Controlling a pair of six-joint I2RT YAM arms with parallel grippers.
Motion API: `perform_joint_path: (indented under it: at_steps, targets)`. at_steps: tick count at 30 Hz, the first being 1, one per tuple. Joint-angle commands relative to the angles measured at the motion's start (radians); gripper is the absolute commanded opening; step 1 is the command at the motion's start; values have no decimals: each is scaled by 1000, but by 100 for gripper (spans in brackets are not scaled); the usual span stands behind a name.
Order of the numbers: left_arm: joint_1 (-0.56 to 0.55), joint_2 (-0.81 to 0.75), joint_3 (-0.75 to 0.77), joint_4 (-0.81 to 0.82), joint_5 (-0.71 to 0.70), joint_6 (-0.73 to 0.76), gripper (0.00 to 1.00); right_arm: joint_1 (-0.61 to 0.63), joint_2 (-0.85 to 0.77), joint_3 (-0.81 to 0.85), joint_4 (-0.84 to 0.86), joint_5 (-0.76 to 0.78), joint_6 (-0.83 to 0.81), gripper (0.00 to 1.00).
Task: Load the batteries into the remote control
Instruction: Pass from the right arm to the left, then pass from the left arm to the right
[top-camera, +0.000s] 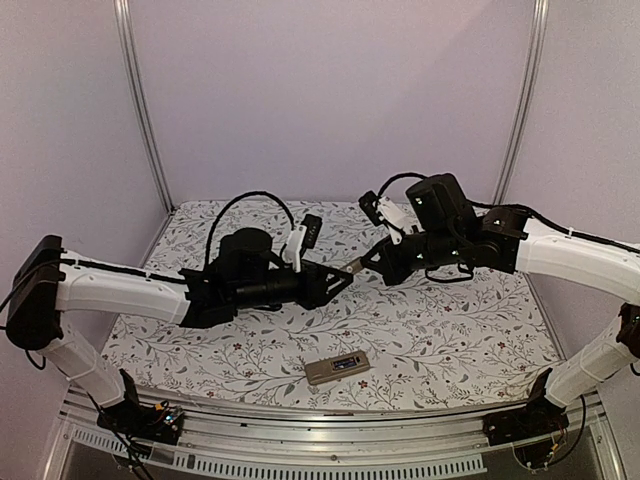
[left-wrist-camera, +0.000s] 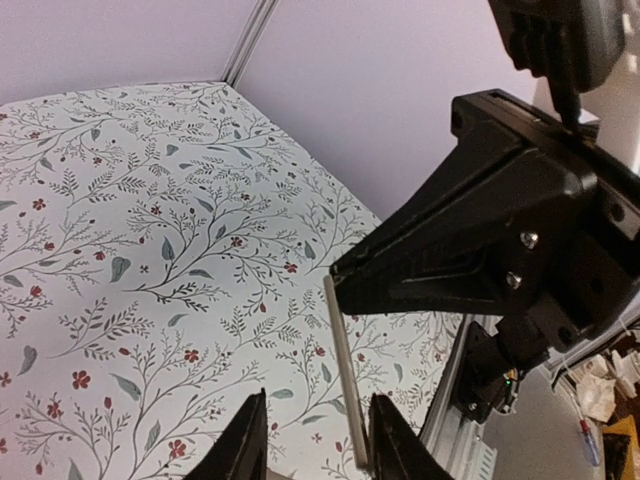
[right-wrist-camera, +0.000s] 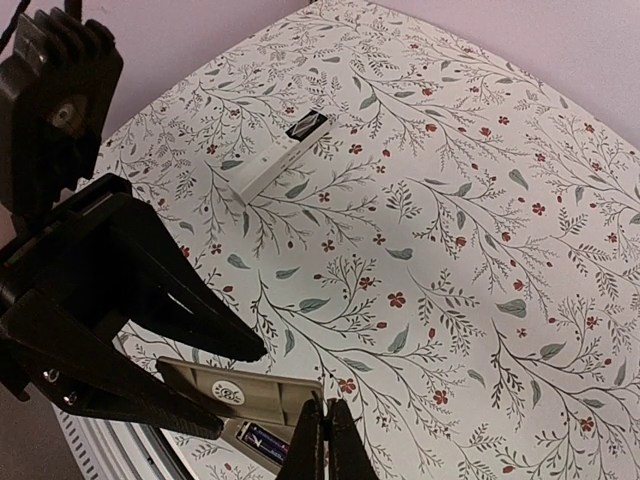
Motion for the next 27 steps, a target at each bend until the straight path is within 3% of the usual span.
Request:
perform_joint_path:
  at_steps: [1, 5, 11, 15, 17, 20, 24, 27]
  targets:
    - [17, 18, 26, 32, 25, -4, 32, 7, -24, 7, 14, 10, -3, 0]
    - [16, 25, 35, 44, 29, 1, 26, 9, -19, 5, 15, 8, -2, 0]
    - [17, 27, 32, 44, 15, 16, 0, 10, -19, 5, 20, 1, -2, 0]
    - [15, 16, 22, 50, 20, 49, 0, 10, -21, 8, 10, -13, -22, 0]
    - [12, 0, 20, 36, 22, 110, 0, 10, -34, 15, -3, -14, -41, 9]
    - [-5, -44, 0, -15, -6, 301, 0, 5, -78, 30, -30, -35, -108, 32]
    - [-86, -150, -67, -95, -61, 754, 0, -47, -158, 85, -116, -250, -216, 61]
    - [-155, -248, -155, -91, -96, 1097, 0, -84, -197, 107, -161, -411, -255, 70]
